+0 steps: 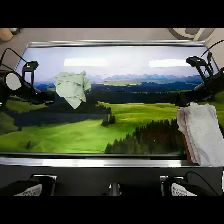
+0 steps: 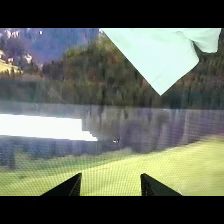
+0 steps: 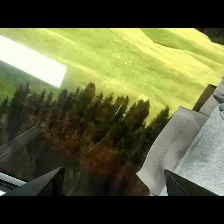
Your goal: Fold the shirts.
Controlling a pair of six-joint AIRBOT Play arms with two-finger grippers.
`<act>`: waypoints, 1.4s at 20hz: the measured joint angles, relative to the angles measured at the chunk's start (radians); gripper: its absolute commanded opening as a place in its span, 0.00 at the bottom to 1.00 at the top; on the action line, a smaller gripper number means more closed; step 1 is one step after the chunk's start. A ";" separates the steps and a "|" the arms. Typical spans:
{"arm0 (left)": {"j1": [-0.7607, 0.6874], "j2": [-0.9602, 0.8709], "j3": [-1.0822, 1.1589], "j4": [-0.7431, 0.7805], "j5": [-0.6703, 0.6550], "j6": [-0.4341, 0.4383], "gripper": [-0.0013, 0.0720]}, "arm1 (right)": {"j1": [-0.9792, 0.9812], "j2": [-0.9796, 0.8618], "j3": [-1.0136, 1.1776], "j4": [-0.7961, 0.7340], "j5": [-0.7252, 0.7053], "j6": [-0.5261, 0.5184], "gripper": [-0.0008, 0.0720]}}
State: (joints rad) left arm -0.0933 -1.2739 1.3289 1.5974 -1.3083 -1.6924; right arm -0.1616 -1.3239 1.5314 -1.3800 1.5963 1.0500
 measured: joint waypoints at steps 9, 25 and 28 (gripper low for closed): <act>0.000 0.000 0.000 0.000 0.000 0.000 0.65 | 0.000 0.000 0.000 0.000 0.000 0.000 0.90; 0.003 -0.101 0.035 -0.062 0.312 -0.091 1.00 | 0.000 -0.005 0.000 -0.001 -0.190 0.000 0.90; 0.026 -0.283 0.166 -0.154 0.339 -0.122 1.00 | 0.000 -0.022 0.000 -0.003 -0.255 0.000 0.94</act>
State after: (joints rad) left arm -0.0673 -1.5566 1.4952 1.4429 -0.9691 -1.8149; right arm -0.1612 -1.3460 1.5314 -1.3827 1.3415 1.0504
